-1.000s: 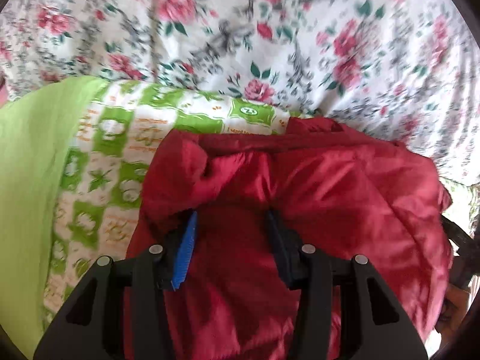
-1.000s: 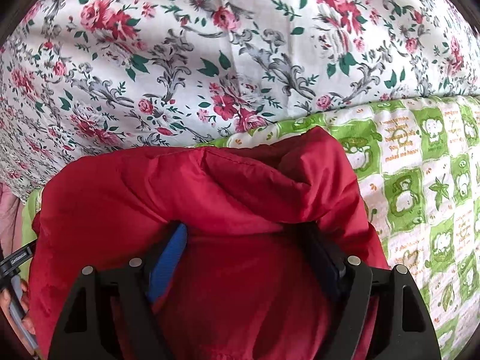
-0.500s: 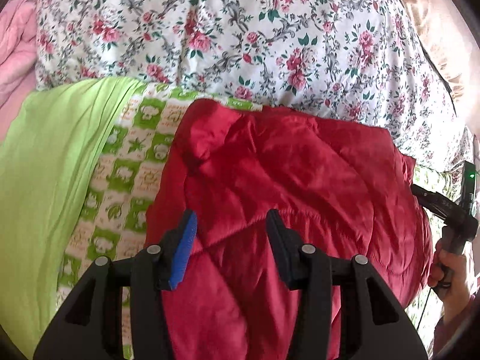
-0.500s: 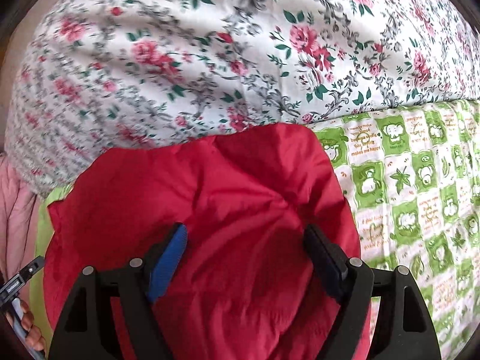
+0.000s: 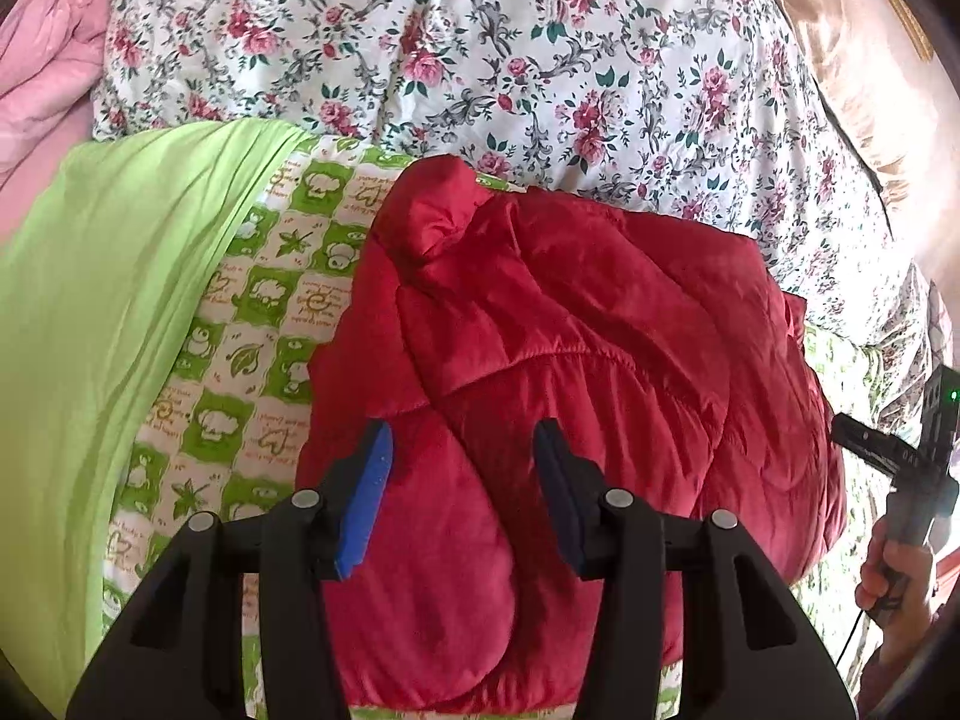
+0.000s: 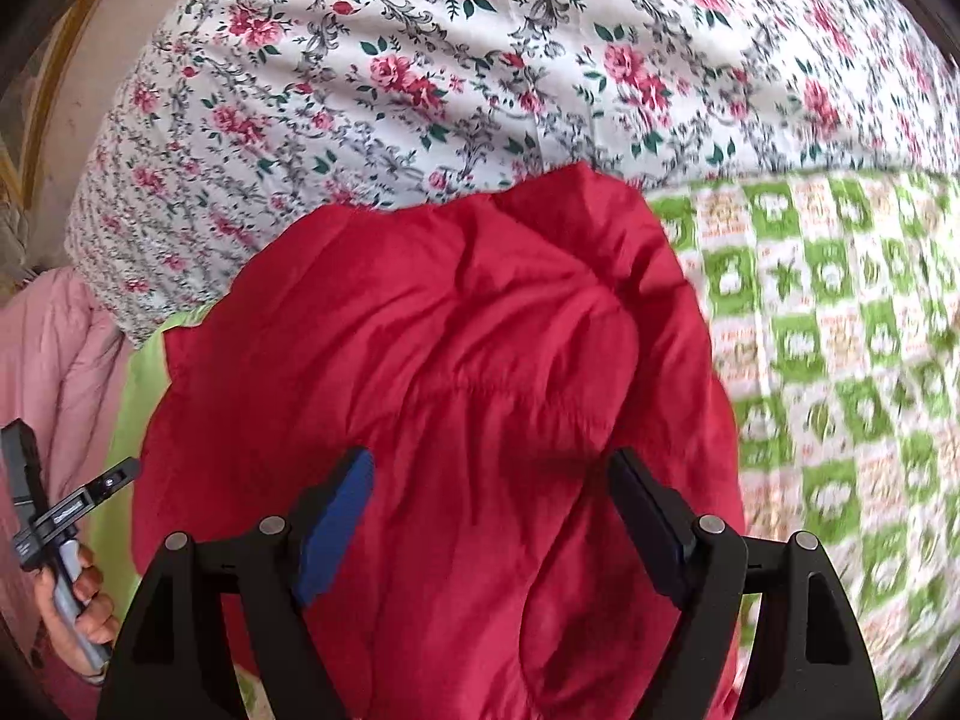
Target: Fold large clothes
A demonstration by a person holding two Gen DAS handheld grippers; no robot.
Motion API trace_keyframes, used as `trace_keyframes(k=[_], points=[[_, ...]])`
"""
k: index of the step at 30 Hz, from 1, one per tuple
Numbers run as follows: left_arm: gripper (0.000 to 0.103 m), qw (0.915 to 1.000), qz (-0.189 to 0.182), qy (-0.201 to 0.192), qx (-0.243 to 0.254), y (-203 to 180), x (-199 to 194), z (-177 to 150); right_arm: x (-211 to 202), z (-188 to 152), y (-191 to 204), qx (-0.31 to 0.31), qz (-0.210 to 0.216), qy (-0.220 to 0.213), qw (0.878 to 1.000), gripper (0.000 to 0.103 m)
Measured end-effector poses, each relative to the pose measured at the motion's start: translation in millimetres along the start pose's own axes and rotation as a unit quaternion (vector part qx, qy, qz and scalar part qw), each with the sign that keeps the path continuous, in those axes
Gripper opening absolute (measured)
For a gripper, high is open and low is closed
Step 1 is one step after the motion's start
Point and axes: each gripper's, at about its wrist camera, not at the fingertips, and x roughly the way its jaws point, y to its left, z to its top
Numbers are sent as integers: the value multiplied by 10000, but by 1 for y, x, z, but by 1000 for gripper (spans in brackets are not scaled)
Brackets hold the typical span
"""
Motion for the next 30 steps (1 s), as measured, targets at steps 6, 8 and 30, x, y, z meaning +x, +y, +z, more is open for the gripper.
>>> trace_keyframes(k=[6, 8, 30], points=[[51, 10000, 65, 7, 41, 9, -11, -18, -10, -14, -6, -13, 28, 63, 10000, 87], [55, 10000, 46, 46, 44, 13, -12, -22, -17, -18, -11, -2, 15, 37, 10000, 88], [81, 9936, -777, 675, -469, 52, 13, -31, -29, -30, -72, 459, -18, 166, 9988, 90]])
